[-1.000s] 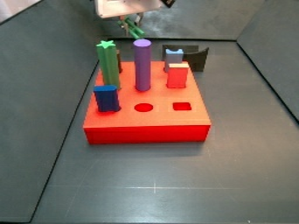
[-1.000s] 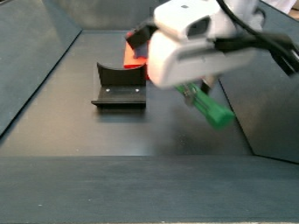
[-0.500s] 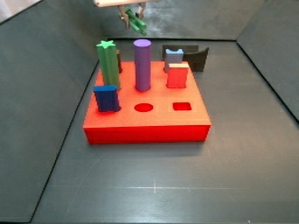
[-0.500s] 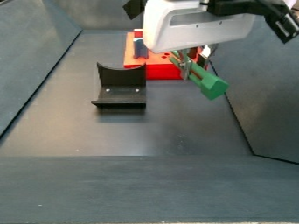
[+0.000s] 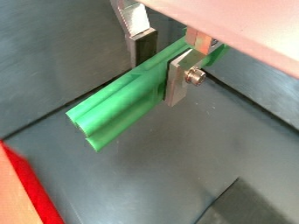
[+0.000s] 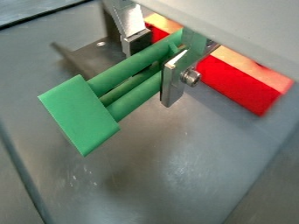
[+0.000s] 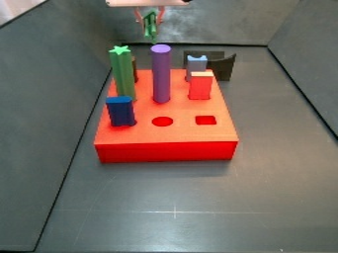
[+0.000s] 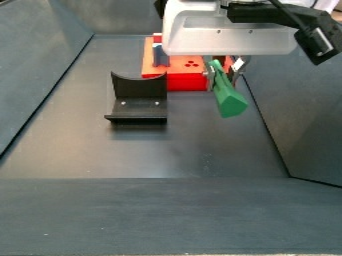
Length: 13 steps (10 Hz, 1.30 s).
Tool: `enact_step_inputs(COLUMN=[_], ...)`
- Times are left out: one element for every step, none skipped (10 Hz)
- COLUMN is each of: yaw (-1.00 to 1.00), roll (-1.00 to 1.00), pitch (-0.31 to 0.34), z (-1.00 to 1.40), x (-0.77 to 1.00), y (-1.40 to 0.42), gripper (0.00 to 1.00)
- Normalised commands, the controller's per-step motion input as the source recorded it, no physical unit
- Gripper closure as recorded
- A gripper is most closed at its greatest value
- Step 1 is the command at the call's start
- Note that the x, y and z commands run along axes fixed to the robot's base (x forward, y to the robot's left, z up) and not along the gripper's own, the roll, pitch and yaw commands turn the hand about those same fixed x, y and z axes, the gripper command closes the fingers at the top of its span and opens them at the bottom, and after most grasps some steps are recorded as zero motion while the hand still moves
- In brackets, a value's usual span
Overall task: Pick up the 3 prong object. Move up. Rotate the 3 prong object. Place the 3 prong object on the fixture. Regrasp the 3 prong object. Move to above the board. Insert the 3 prong object.
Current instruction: Rotate the 3 prong object.
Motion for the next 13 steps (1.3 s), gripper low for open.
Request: enact_step_inputs(yaw=[-1.0,-1.0,-1.0,-1.0,-1.0,-1.0,-1.0,-1.0,-1.0,-1.0,-1.0,-1.0,-1.0], roll=[0.0,0.0,0.0,0.0,0.0,0.0,0.0,0.0,0.0,0.0,0.0,0.0,0.0], pitch=[-0.002,-0.002,-0.002,-0.002,-0.002,-0.002,-0.002,-0.003,-0.003,-0.003,-0.003,-0.003,-0.003], z=[-0.04,-0.04,-0.04,-0.04,-0.04,-0.04,-0.04,-0.04,-0.04,-0.04,-0.04,-0.04,-0.04], x=[0.04,0.04,0.04,0.04,0.04,0.04,0.04,0.04,0.04,0.03,0.03,0.03,0.03], y=[0.03,0.02,0.02,0.02,0.02,0.02,0.02,0.02,0.02,0.02,0.02,0.02,0.02], gripper=[1.0,1.0,1.0,1.0,1.0,1.0,1.0,1.0,1.0,1.0,1.0,1.0,1.0])
